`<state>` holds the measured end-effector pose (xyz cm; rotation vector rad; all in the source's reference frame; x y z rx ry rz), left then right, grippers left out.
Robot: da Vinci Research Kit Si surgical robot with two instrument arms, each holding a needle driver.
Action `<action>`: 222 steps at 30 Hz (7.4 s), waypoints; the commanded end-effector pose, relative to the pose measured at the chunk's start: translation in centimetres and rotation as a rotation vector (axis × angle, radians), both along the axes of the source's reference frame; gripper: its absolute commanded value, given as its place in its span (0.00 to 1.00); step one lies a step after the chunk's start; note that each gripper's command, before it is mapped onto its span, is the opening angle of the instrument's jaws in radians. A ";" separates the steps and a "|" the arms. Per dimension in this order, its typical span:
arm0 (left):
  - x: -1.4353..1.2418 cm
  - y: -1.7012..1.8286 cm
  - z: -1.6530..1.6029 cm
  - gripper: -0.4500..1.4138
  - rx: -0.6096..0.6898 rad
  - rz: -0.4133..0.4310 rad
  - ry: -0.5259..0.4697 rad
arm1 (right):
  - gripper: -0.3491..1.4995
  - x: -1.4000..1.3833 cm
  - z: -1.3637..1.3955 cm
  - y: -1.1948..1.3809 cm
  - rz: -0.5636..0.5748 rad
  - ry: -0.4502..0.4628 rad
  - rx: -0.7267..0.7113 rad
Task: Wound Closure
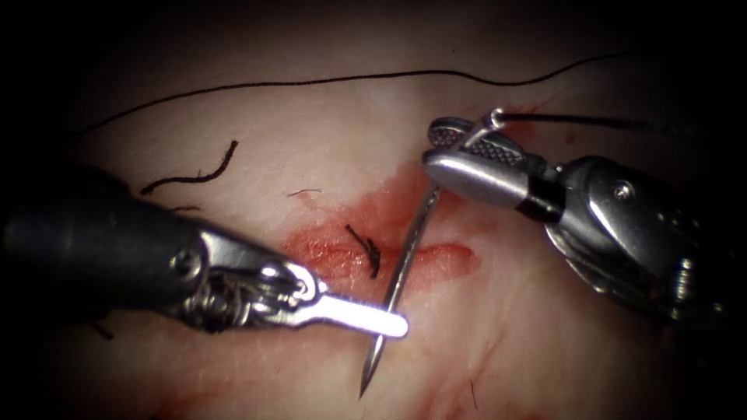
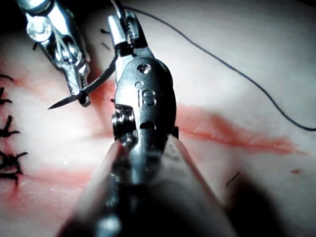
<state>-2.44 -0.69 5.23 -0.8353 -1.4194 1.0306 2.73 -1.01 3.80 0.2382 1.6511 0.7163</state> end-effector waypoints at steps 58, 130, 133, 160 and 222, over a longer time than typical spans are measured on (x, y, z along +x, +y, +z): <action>-0.49 -0.29 0.88 0.00 -1.266 0.452 0.695 | 0.00 -0.70 0.15 0.56 0.111 -0.035 -0.249; -0.46 -0.30 0.85 0.00 -1.243 0.474 0.745 | 0.00 -0.14 0.59 -0.05 -0.279 0.048 -1.101; -0.46 -0.30 0.85 0.00 -1.243 0.475 0.744 | 0.00 -0.13 0.60 -0.06 -0.279 0.047 -1.108; -0.46 -0.29 0.85 0.00 -1.243 0.475 0.744 | 0.00 -0.10 0.70 -0.12 -0.298 0.032 -1.142; -0.32 -0.44 1.15 0.00 -1.125 0.646 0.817 | 0.00 0.03 0.97 -0.37 -0.338 0.006 -1.176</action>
